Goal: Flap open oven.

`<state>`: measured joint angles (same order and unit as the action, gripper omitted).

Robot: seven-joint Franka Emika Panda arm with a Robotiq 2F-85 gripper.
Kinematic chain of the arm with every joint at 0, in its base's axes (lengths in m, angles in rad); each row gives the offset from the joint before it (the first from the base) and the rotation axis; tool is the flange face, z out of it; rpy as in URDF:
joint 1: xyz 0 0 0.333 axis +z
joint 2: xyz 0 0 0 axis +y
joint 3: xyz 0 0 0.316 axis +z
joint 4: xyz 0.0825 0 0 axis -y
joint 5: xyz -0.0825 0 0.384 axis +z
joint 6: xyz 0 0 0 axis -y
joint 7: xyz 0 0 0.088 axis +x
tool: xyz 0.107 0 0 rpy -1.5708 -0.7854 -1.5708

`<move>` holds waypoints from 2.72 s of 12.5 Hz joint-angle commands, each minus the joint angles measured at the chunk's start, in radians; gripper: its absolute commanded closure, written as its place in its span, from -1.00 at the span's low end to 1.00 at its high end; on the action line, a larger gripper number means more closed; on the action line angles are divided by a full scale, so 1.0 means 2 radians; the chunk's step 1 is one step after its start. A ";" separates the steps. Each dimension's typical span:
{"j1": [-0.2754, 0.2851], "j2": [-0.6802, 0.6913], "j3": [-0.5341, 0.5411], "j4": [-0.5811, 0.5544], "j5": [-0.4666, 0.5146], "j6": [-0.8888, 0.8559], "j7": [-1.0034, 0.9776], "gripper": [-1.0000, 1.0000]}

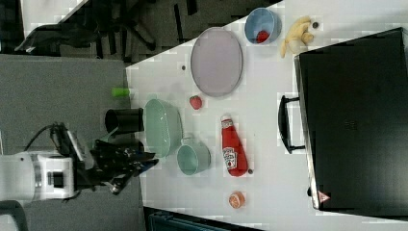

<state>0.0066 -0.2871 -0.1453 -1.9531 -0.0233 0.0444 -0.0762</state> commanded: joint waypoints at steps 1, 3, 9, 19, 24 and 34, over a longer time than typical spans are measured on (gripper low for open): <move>-0.016 -0.007 -0.038 0.006 -0.002 0.002 -0.145 0.65; -0.017 0.005 -0.070 0.000 -0.002 0.009 -0.248 0.65; -0.019 0.062 -0.139 -0.038 -0.029 0.125 -0.500 0.65; -0.022 0.165 -0.163 -0.145 -0.042 0.397 -0.555 0.65; -0.022 0.200 -0.164 -0.155 -0.042 0.420 -0.554 0.65; 0.013 0.217 -0.106 -0.168 -0.235 0.406 -0.331 0.65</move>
<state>-0.0109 0.1444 -0.3938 -2.2695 -0.4976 0.8779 -0.8926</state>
